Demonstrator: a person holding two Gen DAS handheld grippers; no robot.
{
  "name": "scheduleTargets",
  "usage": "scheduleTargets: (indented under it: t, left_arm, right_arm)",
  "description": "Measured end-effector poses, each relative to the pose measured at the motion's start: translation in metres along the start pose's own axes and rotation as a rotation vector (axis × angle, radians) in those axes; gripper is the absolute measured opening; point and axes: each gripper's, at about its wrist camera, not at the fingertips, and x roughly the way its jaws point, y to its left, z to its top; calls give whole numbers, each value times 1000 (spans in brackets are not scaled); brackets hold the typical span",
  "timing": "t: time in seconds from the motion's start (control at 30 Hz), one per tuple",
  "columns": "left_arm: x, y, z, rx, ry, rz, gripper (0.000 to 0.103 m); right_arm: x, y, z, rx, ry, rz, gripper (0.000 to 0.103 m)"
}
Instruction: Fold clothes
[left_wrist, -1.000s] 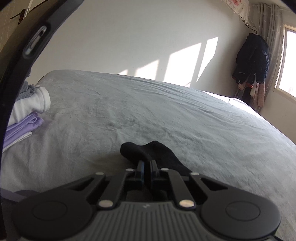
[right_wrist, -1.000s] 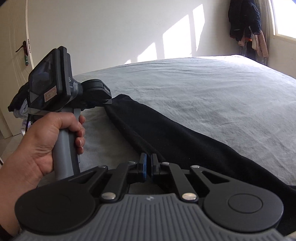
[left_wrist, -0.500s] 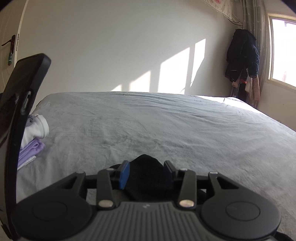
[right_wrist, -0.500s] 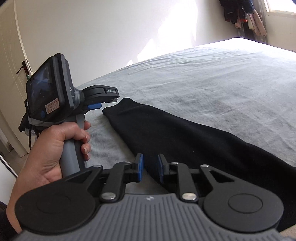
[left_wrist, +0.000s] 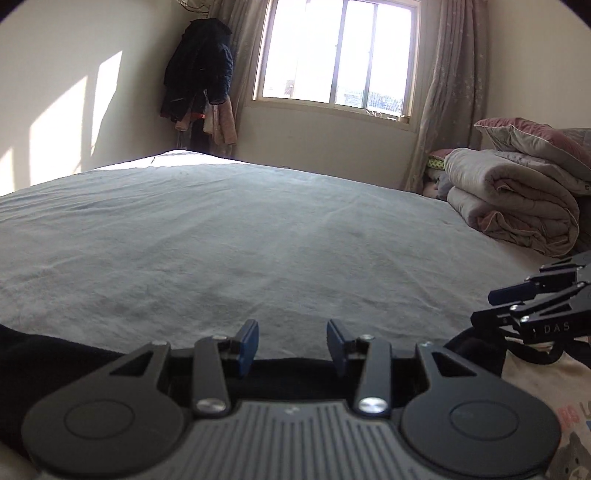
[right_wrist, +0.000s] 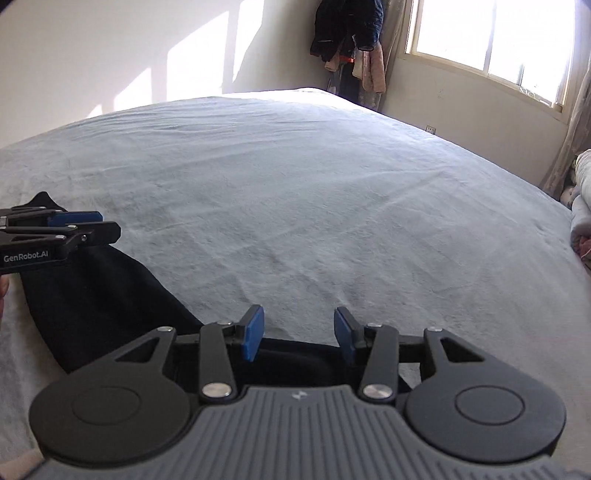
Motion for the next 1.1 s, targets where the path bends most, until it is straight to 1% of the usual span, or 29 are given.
scheduleTargets:
  t: [0.03,0.13,0.23,0.33,0.37,0.43,0.5,0.67,0.73,0.77,0.83,0.9,0.93,1.0,1.03,1.1]
  left_arm:
    - [1,-2,-1,11,8,-17,42]
    - [4,-7,-5,43,33,-68,42]
    - [7,-11,-9,69,61,-111,41]
    - [10,-11,-11,73,97,-124,41]
    - [10,-11,-11,77,104,-124,41]
    - [12,-11,-13,85,120,-124,41]
    - [12,-12,-14,93,131,-125,41]
    - [12,-16,-16,114,145,-126,41]
    - [12,-16,-16,116,148,-125,42]
    - [12,-16,-16,116,149,-126,42]
    - [12,-15,-16,114,150,-129,42]
    - [12,-16,-16,117,154,-131,42]
    - [12,-16,-16,121,158,-131,42]
    - [12,-16,-17,128,164,-130,42]
    - [12,-17,-17,132,166,-129,42]
    - [12,-17,-17,137,168,-128,42]
  right_arm:
    - [4,-4,-1,-38,18,8,47]
    - [14,-4,-1,-112,36,55,47]
    - [23,3,4,-153,61,105,47]
    - [35,11,5,-207,104,134,46]
    - [35,11,5,-217,109,141,41]
    - [36,11,6,-238,118,155,40]
    - [34,7,6,-228,125,188,41]
    - [36,6,4,-222,156,229,40]
    - [39,8,4,-203,168,259,20]
    - [39,11,2,-205,161,258,7]
    - [35,18,0,-221,136,234,5]
    - [27,20,-3,-224,72,178,2]
    - [23,20,-3,-212,36,145,2]
    - [21,14,-2,-141,-33,75,2]
    - [25,12,-2,-114,-37,61,1]
    - [40,17,-6,-106,5,49,0]
